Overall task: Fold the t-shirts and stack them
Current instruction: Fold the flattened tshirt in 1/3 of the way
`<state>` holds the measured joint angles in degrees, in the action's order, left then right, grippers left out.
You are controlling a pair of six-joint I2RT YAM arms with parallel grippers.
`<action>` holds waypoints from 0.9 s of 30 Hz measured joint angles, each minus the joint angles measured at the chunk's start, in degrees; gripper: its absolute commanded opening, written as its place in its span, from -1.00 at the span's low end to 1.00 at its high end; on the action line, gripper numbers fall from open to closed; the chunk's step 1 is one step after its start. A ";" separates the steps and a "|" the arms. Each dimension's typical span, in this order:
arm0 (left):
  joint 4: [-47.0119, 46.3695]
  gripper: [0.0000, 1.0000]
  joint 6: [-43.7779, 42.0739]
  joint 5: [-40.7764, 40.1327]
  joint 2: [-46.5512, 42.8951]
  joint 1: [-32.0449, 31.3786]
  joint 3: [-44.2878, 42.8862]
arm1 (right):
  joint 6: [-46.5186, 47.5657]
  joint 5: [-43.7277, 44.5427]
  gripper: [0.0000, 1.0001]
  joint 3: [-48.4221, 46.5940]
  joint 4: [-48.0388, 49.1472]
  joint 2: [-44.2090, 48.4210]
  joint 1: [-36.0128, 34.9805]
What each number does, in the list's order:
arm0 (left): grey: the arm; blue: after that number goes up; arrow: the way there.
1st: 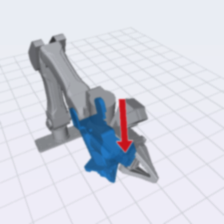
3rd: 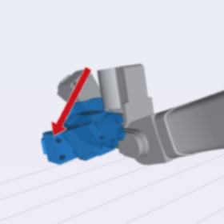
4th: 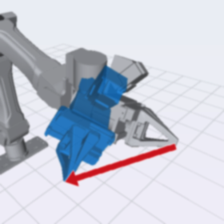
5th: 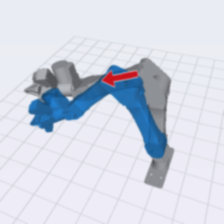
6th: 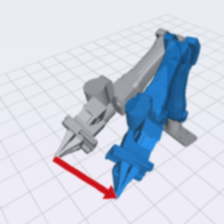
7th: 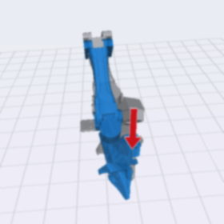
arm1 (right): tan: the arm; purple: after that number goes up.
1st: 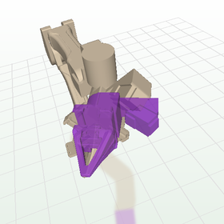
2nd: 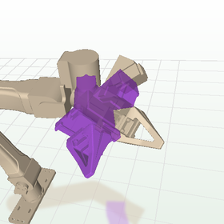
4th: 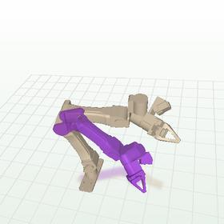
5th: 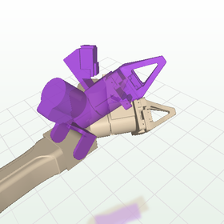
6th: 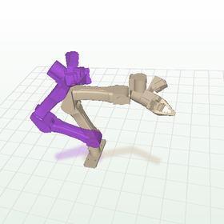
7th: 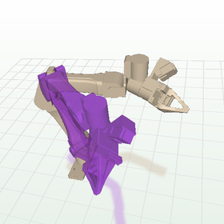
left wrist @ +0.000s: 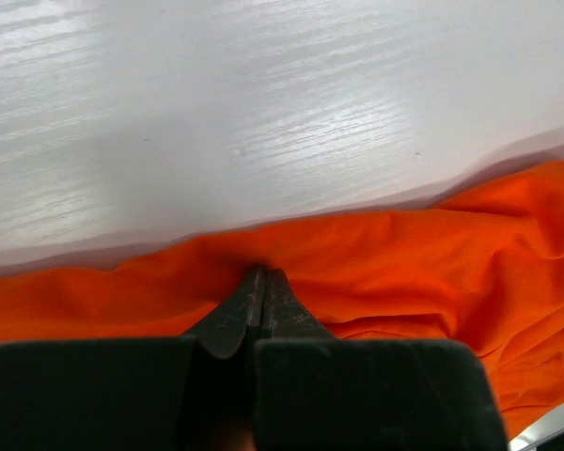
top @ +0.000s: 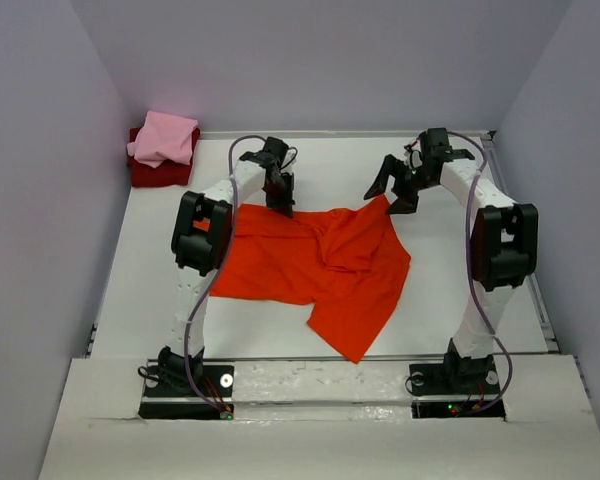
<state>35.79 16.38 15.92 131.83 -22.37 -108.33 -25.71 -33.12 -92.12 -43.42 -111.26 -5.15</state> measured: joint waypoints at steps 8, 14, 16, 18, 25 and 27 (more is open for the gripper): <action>2.03 -0.94 0.00 -0.96 0.00 0.76 -1.01 | -0.02 -2.73 0.59 -2.32 2.49 -9.94 0.17; 2.80 -0.94 0.00 -1.99 -0.04 1.14 -1.64 | 0.04 -3.80 0.59 -2.36 4.50 -10.64 3.80; 2.91 -0.94 0.00 -2.27 -0.13 1.33 -1.62 | 0.28 -4.07 0.59 -2.36 5.03 -10.64 5.01; 2.93 -0.94 0.00 -2.51 -0.33 1.70 -1.53 | 0.48 -4.44 0.59 -2.36 5.18 -10.64 6.19; 3.02 -0.94 0.02 -2.69 -0.46 2.86 -1.51 | 1.60 -5.92 0.40 -2.36 5.46 -10.73 8.20; 3.04 -0.92 0.02 -2.69 -0.46 2.97 -1.51 | 1.77 -6.54 0.40 -2.36 5.97 -11.21 8.17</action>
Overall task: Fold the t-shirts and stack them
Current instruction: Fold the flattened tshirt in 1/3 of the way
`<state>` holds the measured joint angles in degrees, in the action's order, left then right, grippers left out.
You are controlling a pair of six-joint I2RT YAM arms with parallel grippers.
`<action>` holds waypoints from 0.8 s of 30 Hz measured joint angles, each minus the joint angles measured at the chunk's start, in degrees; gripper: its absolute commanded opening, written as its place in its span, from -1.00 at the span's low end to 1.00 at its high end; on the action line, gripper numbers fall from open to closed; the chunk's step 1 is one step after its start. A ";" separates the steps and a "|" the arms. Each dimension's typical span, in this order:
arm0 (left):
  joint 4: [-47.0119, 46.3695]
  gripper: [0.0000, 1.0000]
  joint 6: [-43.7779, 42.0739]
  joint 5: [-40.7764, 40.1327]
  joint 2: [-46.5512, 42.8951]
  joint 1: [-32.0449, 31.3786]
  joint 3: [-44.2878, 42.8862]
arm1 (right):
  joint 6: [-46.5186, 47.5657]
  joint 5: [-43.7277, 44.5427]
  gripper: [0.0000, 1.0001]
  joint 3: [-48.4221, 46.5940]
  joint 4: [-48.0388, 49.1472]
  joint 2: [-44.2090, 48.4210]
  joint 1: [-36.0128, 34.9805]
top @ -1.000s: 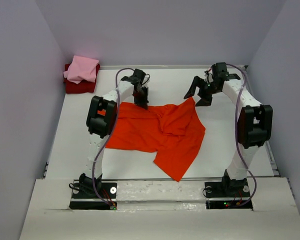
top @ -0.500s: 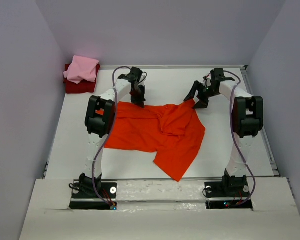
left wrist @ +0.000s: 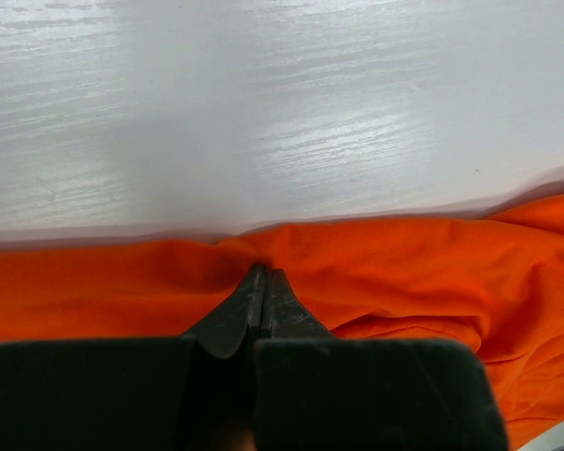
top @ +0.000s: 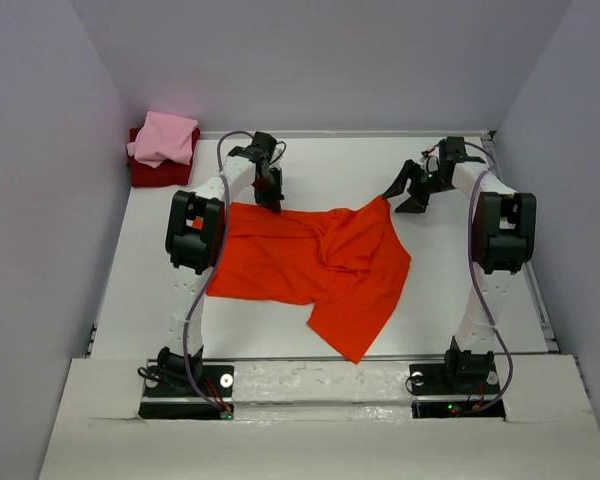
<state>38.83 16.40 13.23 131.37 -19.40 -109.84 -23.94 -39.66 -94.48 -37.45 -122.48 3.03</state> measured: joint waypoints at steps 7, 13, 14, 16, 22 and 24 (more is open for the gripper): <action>0.02 -0.69 0.15 -0.02 0.00 -0.02 0.17 | 0.17 -1.33 0.38 -2.14 0.68 -4.07 -0.04; -0.17 -0.21 0.50 -0.26 -0.02 -0.02 1.09 | 0.22 -2.16 0.13 -5.55 0.83 -6.82 -0.04; -0.28 -0.21 0.48 -0.28 -0.09 -0.02 1.40 | 0.20 -2.56 0.13 -6.29 0.87 -7.32 -0.04; -0.39 -0.21 0.70 -0.20 -0.17 -0.02 2.12 | 0.13 -3.17 0.12 -7.28 1.16 -7.91 -0.04; -0.42 -0.23 0.87 -0.11 -0.37 -0.02 2.23 | -0.07 -3.96 0.07 -8.24 1.53 -8.48 -0.11; -0.42 -0.27 0.87 -0.13 -0.37 -0.02 2.23 | -0.09 -4.20 0.01 -8.24 1.62 -8.50 -0.11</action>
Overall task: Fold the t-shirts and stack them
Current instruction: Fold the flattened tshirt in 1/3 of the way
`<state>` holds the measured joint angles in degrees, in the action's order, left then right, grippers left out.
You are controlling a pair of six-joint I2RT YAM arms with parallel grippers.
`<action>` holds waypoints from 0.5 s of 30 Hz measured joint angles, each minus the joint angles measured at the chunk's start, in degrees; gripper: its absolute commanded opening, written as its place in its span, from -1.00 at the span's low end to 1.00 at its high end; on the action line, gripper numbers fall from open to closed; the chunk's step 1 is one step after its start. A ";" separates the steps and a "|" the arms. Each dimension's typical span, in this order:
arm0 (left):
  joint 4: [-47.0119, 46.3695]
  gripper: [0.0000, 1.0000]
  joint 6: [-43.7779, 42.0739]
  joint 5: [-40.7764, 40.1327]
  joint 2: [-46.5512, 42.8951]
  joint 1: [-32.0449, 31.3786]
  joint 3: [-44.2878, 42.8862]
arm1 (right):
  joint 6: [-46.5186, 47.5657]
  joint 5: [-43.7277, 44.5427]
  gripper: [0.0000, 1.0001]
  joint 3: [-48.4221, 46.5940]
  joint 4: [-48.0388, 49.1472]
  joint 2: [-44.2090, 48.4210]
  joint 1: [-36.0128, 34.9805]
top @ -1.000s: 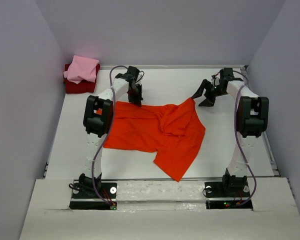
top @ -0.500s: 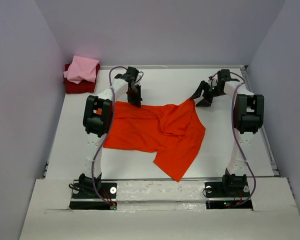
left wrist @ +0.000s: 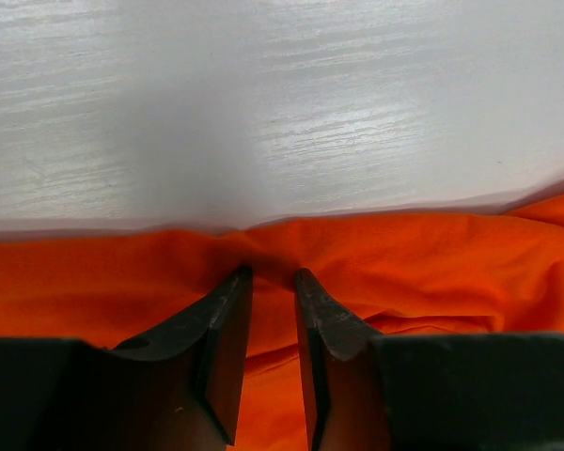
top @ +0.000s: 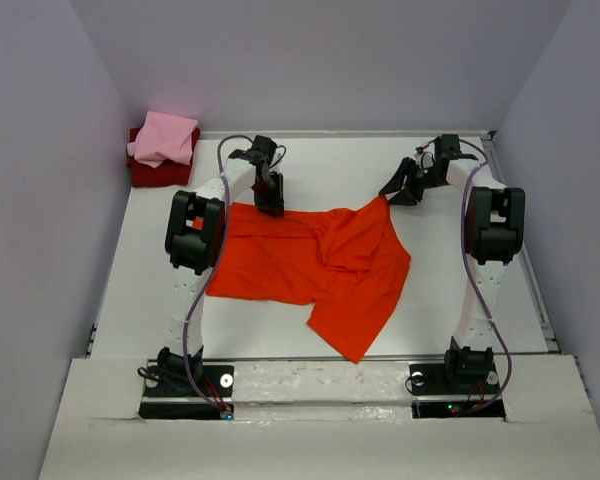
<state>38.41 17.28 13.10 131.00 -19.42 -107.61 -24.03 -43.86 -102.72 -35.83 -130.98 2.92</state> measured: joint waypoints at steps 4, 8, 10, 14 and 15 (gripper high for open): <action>0.07 -0.29 0.00 -0.04 0.00 0.00 0.00 | -0.17 -0.15 -0.08 0.00 0.31 -0.61 -0.55; 0.22 -0.32 -0.02 -0.11 0.00 0.00 0.00 | -0.33 -0.15 -0.65 0.00 0.28 -1.57 -1.38; 0.24 -0.33 -0.02 -0.13 0.00 0.00 0.00 | -0.59 -0.13 -0.79 0.00 0.28 -1.81 -1.88; 0.35 -0.43 -0.02 -0.28 0.00 0.00 0.00 | -0.55 0.22 -0.93 0.00 0.31 -1.86 -2.43; 0.39 -0.49 -0.02 -0.33 0.00 0.00 0.00 | -0.57 0.48 -0.93 0.00 0.31 -1.86 -2.54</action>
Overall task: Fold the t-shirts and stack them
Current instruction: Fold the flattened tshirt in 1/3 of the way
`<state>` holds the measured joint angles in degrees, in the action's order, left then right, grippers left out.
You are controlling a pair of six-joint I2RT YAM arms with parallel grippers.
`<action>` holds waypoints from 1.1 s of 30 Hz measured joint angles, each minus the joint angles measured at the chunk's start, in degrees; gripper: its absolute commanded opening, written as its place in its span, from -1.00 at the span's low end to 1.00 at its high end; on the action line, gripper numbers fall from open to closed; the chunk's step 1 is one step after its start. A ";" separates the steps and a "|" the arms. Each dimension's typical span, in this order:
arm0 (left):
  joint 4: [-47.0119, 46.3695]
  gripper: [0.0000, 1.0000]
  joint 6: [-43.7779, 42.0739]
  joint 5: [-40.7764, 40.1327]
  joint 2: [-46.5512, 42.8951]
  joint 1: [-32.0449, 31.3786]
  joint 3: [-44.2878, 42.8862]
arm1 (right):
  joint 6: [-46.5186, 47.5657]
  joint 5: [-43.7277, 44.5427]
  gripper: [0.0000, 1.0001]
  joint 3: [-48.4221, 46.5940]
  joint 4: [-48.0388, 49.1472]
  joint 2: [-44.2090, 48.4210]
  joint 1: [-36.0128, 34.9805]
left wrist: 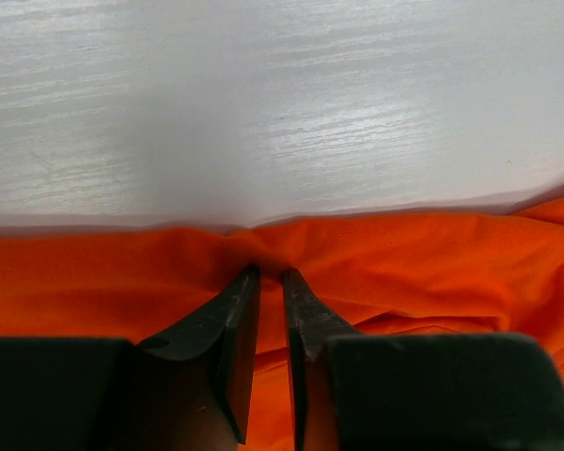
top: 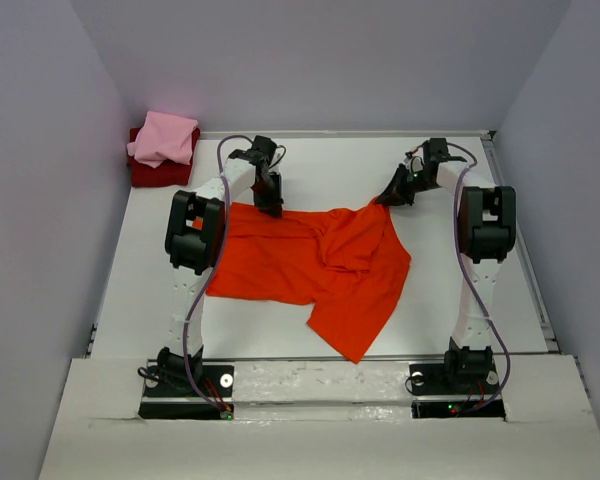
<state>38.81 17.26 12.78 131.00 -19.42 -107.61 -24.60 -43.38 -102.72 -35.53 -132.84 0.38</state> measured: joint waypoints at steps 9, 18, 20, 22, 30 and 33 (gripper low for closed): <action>0.20 -1.00 -0.20 -0.50 0.00 0.00 0.00 | -0.04 2.47 -0.93 0.00 0.00 0.00 0.74; 0.35 -1.00 0.22 -1.01 0.07 0.00 -0.11 | 0.00 6.05 -0.94 0.15 -0.04 0.00 3.58; 0.46 -1.00 0.26 -1.05 0.09 0.00 -0.17 | 0.07 6.71 -0.94 0.15 -0.07 0.00 4.02; 0.50 -1.00 0.37 -1.09 0.13 0.02 -0.22 | 0.17 7.63 -0.94 0.15 -0.31 0.00 4.46; 1.20 -1.00 0.44 -1.29 0.44 0.26 -0.94 | 0.39 9.55 -0.44 0.00 -1.62 0.00 4.96; 1.53 -1.00 0.46 -1.27 0.61 0.44 -1.25 | 0.24 8.22 0.80 -0.48 -1.81 0.00 5.38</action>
<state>40.34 17.72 11.51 131.61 -18.98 -108.86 -24.36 -35.16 -103.20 -37.34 -132.84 5.76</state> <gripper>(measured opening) 0.014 0.426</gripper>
